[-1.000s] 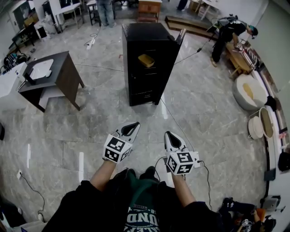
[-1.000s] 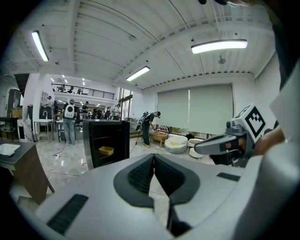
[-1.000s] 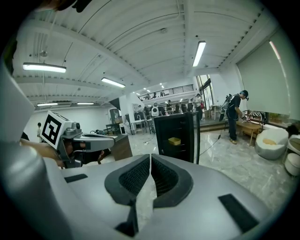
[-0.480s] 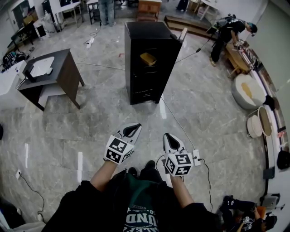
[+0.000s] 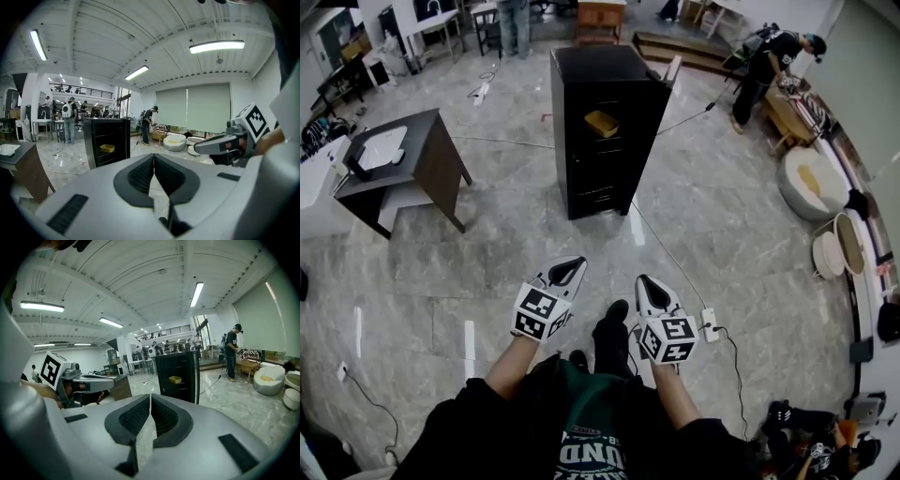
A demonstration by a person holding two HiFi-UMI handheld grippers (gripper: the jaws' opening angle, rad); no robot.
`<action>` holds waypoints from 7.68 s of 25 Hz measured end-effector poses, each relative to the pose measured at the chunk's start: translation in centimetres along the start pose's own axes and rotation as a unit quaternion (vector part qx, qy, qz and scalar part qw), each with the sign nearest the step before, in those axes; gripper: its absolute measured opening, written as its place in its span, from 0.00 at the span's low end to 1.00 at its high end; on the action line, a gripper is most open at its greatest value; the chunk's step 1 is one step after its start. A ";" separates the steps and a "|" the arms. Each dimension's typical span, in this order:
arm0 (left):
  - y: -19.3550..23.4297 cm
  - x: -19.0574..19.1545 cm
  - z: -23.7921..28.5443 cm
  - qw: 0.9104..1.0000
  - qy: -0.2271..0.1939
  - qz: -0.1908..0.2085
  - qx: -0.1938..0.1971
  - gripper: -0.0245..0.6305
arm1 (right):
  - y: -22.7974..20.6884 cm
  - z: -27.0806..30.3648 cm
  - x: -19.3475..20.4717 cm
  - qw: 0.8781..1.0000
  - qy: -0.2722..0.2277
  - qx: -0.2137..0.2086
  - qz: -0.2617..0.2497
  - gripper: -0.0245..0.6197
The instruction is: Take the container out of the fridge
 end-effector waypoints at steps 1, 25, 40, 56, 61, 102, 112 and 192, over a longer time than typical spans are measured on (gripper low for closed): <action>0.2 0.0 0.2 1.000 0.001 0.000 -0.001 0.06 | -0.2 0.3 0.0 1.000 0.000 -0.001 0.000 0.09; 8.7 -3.8 14.4 1.000 0.022 0.001 -0.008 0.06 | -10.1 13.0 -5.5 1.000 0.009 -0.017 0.012 0.09; 13.7 -7.2 24.3 0.998 0.039 -0.006 -0.047 0.06 | -18.2 23.7 -10.4 0.997 0.029 -0.074 0.009 0.09; 15.2 -7.4 28.9 0.996 0.062 -0.009 -0.058 0.06 | -21.7 27.6 -11.4 0.994 0.042 -0.098 0.012 0.09; 16.8 -8.1 30.6 0.997 0.058 -0.006 -0.049 0.06 | -22.4 29.2 -12.3 0.995 0.039 -0.090 0.011 0.09; 29.9 -9.1 43.5 0.994 0.072 0.030 0.081 0.06 | -24.5 43.9 -16.1 0.999 0.025 0.009 0.046 0.09; 30.1 -8.6 44.7 0.992 0.088 0.045 0.073 0.06 | -25.2 43.8 -15.4 0.998 0.031 0.006 0.053 0.09; 34.6 1.9 68.1 0.912 0.324 0.248 0.029 0.33 | -39.2 40.3 -8.5 0.980 0.112 0.066 0.149 0.09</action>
Point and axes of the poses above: the fingertips, and each gripper's own axes: z forward along the fingers, y to its left, x out of its underside, the point moved 8 cm from there along -z, backward along the fingers, and after that the axes turned 4 degrees about -x, right-handed, at the moved point
